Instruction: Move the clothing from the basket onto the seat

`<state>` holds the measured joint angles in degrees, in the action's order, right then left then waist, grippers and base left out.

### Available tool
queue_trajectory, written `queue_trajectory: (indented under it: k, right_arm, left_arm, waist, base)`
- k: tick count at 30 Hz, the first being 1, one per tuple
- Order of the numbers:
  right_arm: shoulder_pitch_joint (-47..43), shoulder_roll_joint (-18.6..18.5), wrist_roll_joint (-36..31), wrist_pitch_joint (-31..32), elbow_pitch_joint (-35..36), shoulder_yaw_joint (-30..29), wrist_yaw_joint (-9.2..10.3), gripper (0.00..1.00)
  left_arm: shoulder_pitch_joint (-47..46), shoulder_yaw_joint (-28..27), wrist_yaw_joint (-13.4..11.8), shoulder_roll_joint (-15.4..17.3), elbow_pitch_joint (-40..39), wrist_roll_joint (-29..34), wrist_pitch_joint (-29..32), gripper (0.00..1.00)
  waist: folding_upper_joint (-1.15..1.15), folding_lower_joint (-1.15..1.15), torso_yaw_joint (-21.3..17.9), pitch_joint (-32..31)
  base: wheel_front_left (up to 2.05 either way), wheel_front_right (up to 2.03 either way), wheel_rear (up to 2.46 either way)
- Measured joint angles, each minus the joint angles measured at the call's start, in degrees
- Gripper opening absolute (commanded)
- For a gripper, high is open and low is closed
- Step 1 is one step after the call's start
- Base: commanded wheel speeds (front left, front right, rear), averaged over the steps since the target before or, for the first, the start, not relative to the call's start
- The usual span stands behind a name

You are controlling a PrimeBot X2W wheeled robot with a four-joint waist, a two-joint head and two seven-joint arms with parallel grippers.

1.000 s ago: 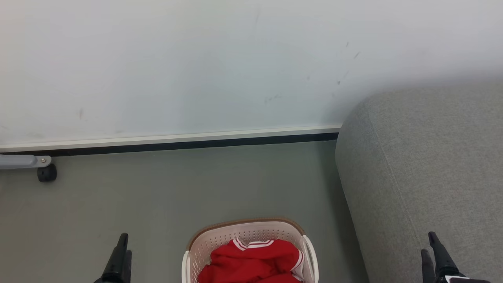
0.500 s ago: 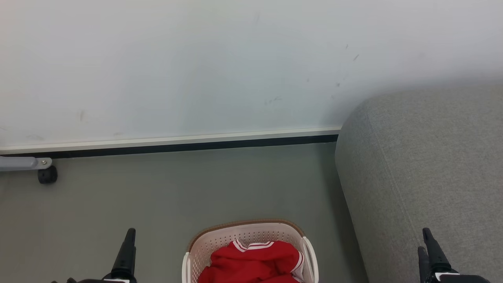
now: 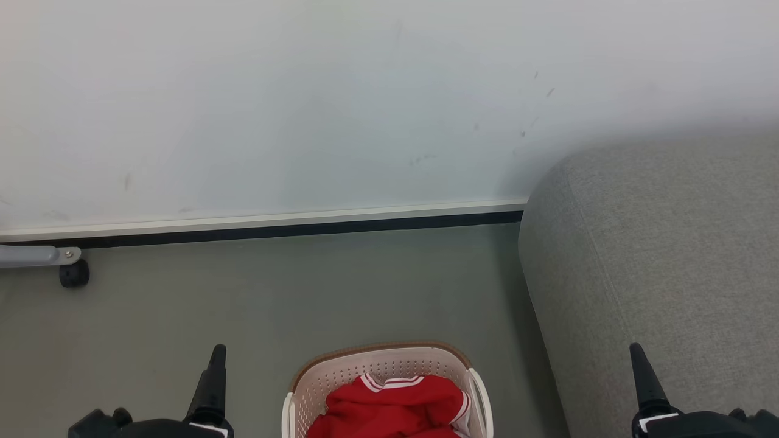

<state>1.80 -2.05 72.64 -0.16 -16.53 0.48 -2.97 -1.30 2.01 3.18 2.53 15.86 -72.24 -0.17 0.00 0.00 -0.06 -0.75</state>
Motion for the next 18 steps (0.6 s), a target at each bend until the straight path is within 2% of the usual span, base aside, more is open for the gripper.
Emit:
queue_trajectory:
  k: [18]
  right_arm:
    - [0.00, -2.15, -16.08, -3.53, 1.59, 5.71, 2.46, 1.00]
  left_arm:
    - [-0.31, 4.04, -2.76, 2.57, -1.69, 18.62, -3.48, 1.00]
  waist:
    - [0.00, 0.00, -0.16, -0.25]
  base:
    - [0.00, 0.00, 0.00]
